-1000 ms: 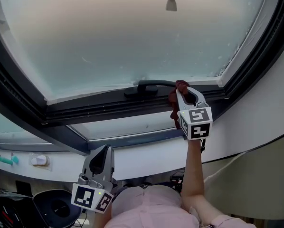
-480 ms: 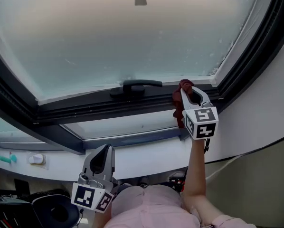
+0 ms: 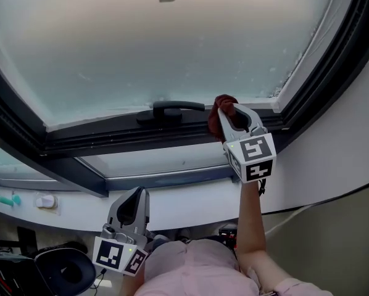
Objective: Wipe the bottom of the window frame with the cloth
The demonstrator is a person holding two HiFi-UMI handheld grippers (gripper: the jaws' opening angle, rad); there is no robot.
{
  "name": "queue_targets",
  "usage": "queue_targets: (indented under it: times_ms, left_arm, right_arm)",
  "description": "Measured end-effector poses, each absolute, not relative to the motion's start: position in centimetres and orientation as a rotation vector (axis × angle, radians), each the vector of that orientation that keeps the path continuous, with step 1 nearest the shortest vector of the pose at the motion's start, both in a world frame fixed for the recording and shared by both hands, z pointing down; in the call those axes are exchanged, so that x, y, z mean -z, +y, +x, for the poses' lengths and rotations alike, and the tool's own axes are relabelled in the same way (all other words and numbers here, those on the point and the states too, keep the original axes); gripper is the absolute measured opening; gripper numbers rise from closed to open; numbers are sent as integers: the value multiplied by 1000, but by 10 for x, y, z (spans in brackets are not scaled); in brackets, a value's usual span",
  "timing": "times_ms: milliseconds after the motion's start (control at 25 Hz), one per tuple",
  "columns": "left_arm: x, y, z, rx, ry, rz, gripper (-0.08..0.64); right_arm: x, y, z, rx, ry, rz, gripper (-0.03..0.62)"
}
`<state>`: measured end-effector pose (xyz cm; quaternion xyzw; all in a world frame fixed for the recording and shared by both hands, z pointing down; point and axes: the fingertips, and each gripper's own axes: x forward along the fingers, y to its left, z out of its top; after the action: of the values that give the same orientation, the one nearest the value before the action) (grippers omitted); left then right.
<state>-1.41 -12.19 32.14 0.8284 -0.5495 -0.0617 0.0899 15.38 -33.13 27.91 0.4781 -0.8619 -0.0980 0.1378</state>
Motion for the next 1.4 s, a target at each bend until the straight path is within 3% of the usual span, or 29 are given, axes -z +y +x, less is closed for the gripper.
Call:
queue_targets:
  times_ms: [440, 1400]
  left_arm:
    - [-323, -120, -15, 181, -1672, 2438, 0]
    - [-323, -121, -9, 196, -1651, 2451, 0]
  right_arm:
    - [-302, -335, 128, 410, -2328, 1205, 61]
    - [-301, -361, 218, 309, -2244, 1455, 61]
